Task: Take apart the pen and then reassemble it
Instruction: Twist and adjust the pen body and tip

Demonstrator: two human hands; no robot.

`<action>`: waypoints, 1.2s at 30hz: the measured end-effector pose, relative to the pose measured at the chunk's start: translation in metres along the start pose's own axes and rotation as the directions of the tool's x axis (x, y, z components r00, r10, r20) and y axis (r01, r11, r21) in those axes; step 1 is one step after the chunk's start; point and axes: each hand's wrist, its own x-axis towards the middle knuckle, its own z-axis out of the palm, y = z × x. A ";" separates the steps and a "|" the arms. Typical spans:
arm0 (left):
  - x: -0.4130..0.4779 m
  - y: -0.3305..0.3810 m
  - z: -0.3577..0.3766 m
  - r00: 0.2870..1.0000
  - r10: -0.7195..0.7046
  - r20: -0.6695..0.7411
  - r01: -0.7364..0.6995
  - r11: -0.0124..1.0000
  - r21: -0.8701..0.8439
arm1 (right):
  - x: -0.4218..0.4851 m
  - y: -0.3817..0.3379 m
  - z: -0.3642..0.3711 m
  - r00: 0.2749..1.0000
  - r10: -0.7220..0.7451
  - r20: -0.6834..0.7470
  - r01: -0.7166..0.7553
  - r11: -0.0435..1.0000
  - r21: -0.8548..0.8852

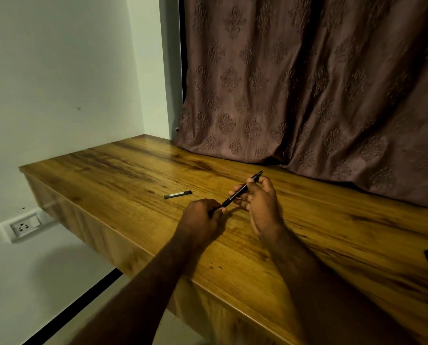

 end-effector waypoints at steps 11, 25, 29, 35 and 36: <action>-0.003 0.010 -0.001 0.947 -0.254 0.197 0.307 0.894 -0.325 | -0.002 -0.020 0.008 0.994 0.084 0.073 -0.108 0.888 0.448; 0.006 0.022 0.001 0.811 -0.518 0.270 0.574 0.618 -0.538 | 0.005 -0.029 -0.002 0.999 0.041 0.008 -0.041 0.902 0.430; 0.001 0.021 0.007 0.824 -0.517 0.230 0.543 0.607 -0.580 | 0.005 -0.027 0.000 0.999 0.044 0.030 -0.052 0.920 0.387; 0.000 0.013 0.008 0.858 -0.460 0.228 0.509 0.708 -0.489 | 0.002 -0.028 -0.002 0.999 0.040 0.034 -0.049 0.934 0.354; 0.000 0.012 0.007 0.859 -0.458 0.230 0.509 0.710 -0.487 | 0.002 -0.029 -0.002 0.999 0.040 0.032 -0.049 0.936 0.349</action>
